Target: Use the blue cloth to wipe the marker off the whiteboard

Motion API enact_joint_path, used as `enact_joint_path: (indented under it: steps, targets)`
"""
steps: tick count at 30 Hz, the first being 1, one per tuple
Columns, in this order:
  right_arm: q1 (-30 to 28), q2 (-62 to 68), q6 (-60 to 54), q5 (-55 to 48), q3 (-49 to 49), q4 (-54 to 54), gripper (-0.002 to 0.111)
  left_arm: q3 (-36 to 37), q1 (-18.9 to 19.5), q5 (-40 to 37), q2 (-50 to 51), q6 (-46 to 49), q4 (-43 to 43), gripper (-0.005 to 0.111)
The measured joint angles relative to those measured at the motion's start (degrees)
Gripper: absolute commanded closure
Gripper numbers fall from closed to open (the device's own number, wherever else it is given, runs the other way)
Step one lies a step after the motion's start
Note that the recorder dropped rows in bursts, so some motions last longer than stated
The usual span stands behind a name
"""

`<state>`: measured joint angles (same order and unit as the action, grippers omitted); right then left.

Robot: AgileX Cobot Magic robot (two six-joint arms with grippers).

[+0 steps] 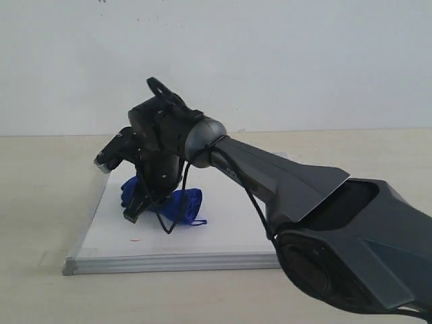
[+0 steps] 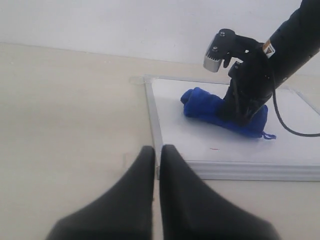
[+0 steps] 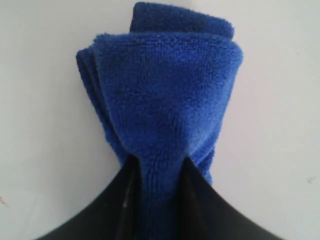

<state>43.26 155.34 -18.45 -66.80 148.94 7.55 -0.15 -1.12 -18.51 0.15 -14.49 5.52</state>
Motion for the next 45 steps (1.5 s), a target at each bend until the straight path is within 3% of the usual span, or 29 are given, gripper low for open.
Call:
enact_joint_path:
  steps: [8, 15, 25, 35, 41, 45]
  targets:
    - [0.28, -0.24, -6.21, -0.35, 0.0, -10.09, 0.108, 0.0, 0.0, 0.0, 0.0, 0.0, 0.0, 0.103]
    - [1.24, -1.31, -5.55, -1.12, -0.75, -12.55, 0.108, 0.0, 0.0, 0.0, 0.0, 0.0, 0.0, 0.103]
    - [1.86, -7.04, -6.73, -1.43, -12.11, -18.07, 0.109, 0.0, 0.0, 0.0, 0.0, 0.0, 0.0, 0.103]
    - [1.84, -8.05, -11.89, -0.09, -15.36, -25.82, 0.109, 0.0, 0.0, 0.0, 0.0, 0.0, 0.0, 0.103]
    - [2.3, -8.05, -10.9, -0.09, -15.36, -23.23, 0.109, 0.0, 0.0, 0.0, 0.0, 0.0, 0.0, 0.103]
    - [3.54, -8.51, -5.26, 0.15, -15.36, -14.81, 0.109, 0.0, 0.0, 0.0, 0.0, 0.0, 0.0, 0.103]
